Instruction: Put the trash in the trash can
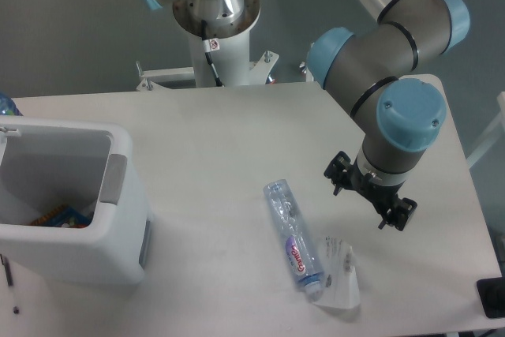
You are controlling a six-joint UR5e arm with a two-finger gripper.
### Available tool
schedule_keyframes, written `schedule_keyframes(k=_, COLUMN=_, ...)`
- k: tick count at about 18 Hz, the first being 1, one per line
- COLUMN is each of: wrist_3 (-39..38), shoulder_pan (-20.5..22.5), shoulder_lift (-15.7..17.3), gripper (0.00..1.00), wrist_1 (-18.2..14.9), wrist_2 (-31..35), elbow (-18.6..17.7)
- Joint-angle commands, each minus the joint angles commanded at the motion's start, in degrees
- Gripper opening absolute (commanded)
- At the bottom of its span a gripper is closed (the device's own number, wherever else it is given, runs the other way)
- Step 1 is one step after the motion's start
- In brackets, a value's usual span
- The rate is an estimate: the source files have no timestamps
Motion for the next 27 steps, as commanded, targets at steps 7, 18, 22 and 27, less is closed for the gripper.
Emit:
schedule_keyframes(k=7, wrist_3=0.0, shoulder_pan=0.0, shoulder_lift=0.0, gripper=1.0, wrist_1=-0.18, wrist_2=-0.09, elbow=0.09)
schedule_keyframes(k=18, wrist_3=-2.0, shoulder_pan=-0.09, shoulder_lift=-0.97, gripper=1.0, wrist_1=3.6, wrist_2=-1.49, elbow=-0.87)
schedule_keyframes(k=22, wrist_3=-11.67, shoulder_pan=-0.26, shoulder_lift=-0.97, gripper=1.0, wrist_1=13.06, wrist_2=-3.52, elbow=-5.35)
schedule_keyframes(k=27, wrist_3=-13.01, shoulder_pan=-0.44, shoulder_lift=-3.6, gripper=1.0, wrist_1=20.3, wrist_2=-3.52, elbow=-6.5)
